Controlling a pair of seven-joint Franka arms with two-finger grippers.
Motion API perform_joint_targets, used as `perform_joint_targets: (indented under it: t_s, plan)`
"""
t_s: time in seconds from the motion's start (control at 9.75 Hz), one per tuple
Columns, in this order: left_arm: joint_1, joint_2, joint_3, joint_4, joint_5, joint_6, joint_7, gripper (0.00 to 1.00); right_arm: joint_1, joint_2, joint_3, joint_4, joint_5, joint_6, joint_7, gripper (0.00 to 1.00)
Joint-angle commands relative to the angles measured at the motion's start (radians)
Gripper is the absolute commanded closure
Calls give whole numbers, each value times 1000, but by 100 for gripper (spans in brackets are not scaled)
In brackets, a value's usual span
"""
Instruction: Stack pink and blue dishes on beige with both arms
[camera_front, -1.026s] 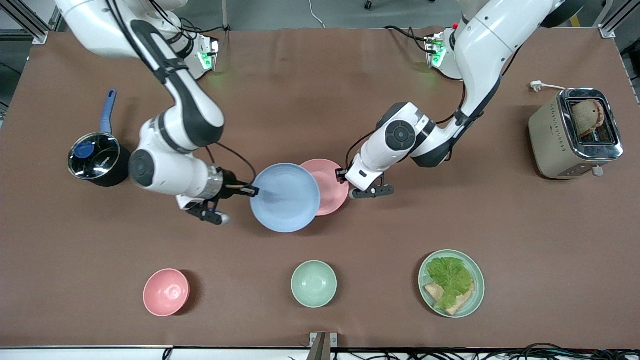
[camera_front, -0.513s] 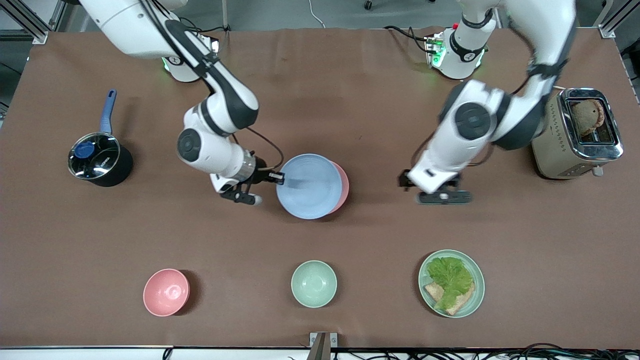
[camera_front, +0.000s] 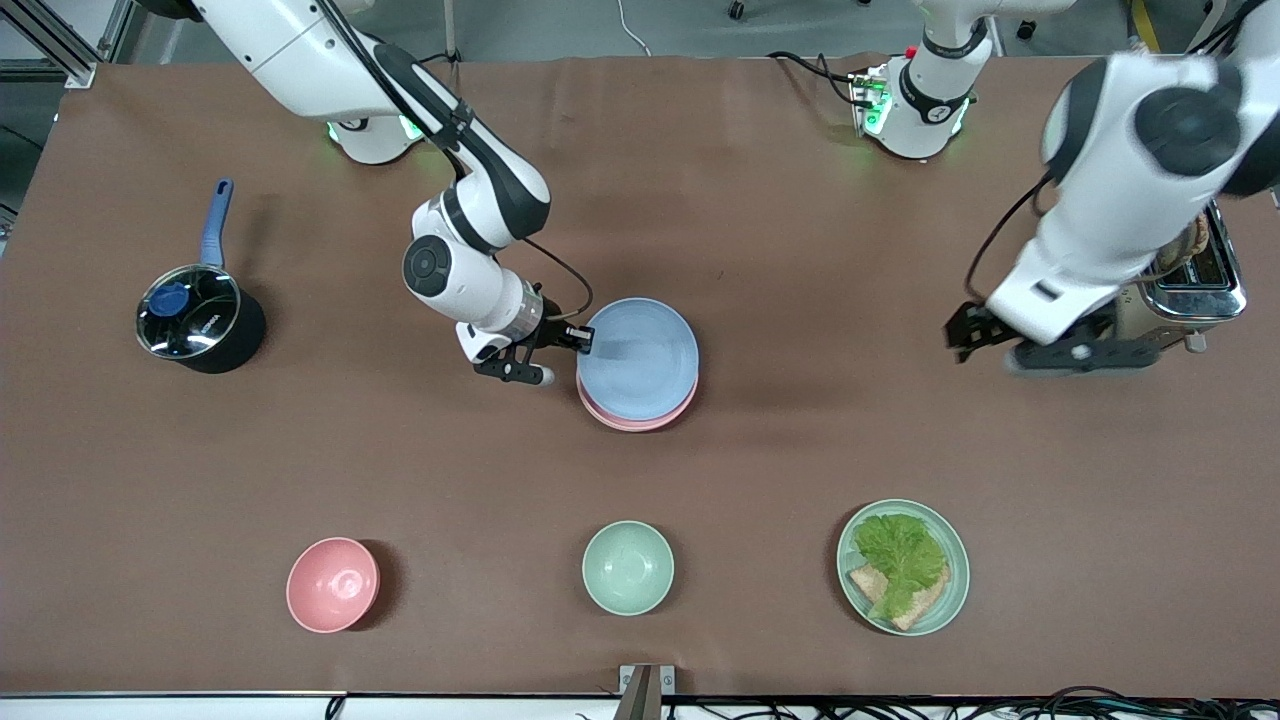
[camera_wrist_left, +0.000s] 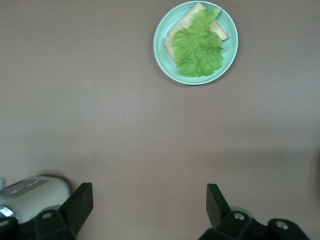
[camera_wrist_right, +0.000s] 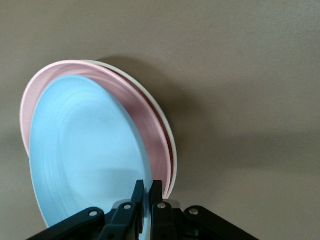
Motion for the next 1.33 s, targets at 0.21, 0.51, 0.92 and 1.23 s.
perform_joint_targets:
  t_s: [0.21,0.51,0.92,1.23]
  plan:
    - [8,-37,103,174,-60,-260,184,0,-46,-166,-2,-11,-36,-98,10,0]
    - [11,-8,131,355,-95,-409,193,0,-161,-429,-50,30,-278,-416,12,0]
    - [14,-66,197,312,-176,-471,190,0,-174,-464,-339,388,-381,-872,-127,0]
    - [20,-78,195,286,-167,-453,190,0,-180,-485,-501,551,-391,-1110,-323,0]
